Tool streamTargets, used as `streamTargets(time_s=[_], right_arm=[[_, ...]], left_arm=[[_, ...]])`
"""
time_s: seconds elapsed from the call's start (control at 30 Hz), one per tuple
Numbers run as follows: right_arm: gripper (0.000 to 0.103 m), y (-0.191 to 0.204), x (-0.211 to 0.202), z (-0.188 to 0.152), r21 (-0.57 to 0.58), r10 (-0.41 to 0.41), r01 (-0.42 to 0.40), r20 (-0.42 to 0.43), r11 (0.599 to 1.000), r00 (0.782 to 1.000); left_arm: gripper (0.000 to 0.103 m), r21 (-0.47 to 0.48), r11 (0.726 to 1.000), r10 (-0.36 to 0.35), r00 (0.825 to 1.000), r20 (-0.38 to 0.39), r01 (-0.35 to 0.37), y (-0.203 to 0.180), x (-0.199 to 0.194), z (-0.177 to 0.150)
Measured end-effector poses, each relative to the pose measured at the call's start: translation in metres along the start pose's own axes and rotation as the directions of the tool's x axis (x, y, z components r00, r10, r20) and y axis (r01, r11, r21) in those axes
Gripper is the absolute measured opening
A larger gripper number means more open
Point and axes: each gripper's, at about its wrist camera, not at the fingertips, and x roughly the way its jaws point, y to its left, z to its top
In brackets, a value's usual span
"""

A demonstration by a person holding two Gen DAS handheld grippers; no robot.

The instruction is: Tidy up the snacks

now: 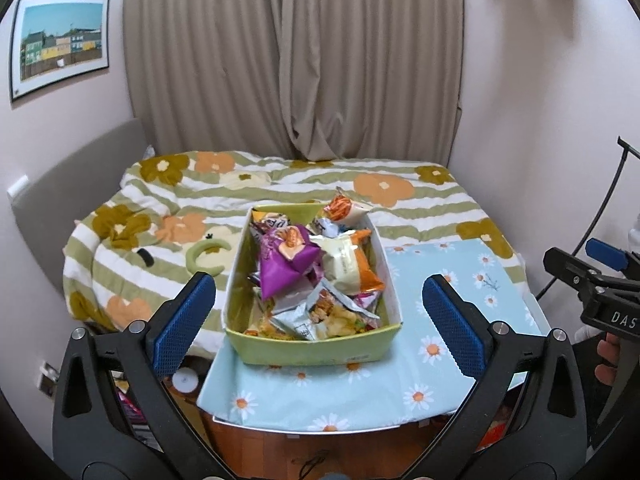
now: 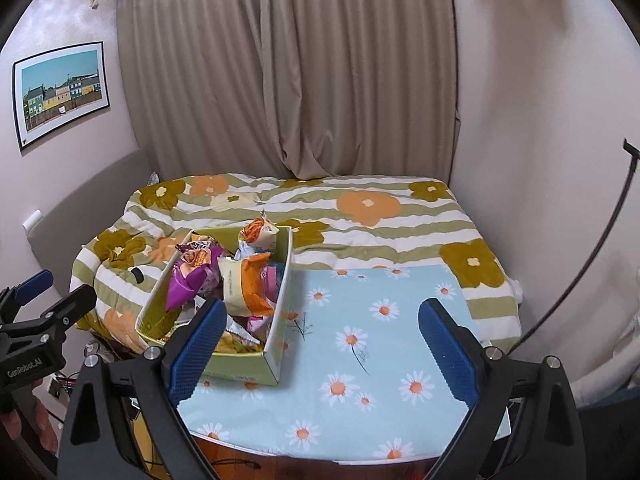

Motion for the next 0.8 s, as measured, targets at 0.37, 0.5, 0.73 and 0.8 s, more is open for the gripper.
streamTargets(time_s=[0.37, 0.5, 0.73, 0.8], right_arm=[[0.096, -0.006, -0.009, -0.011, 0.004, -0.012, 0.012, 0.014, 1.000, 1.000], [0.096, -0.006, -0.010, -0.011, 0.002, -0.014, 0.014, 0.015, 1.000, 1.000], [0.096, -0.004, -0.009, -0.012, 0.001, -0.016, 0.016, 0.014, 1.000, 1.000], [0.096, -0.004, -0.010, -0.011, 0.001, -0.016, 0.016, 0.015, 1.000, 1.000]], left_arm=[[0.103, 0.021, 1.000, 0.003, 1.000, 0.010, -0.004, -0.011, -0.014, -0.003], [0.103, 0.022, 1.000, 0.002, 1.000, 0.010, -0.003, -0.012, -0.014, -0.003], [0.103, 0.016, 1.000, -0.007, 1.000, 0.014, 0.006, -0.013, -0.018, 0.000], [0.103, 0.016, 1.000, -0.009, 1.000, 0.014, 0.009, -0.014, -0.018, 0.002]])
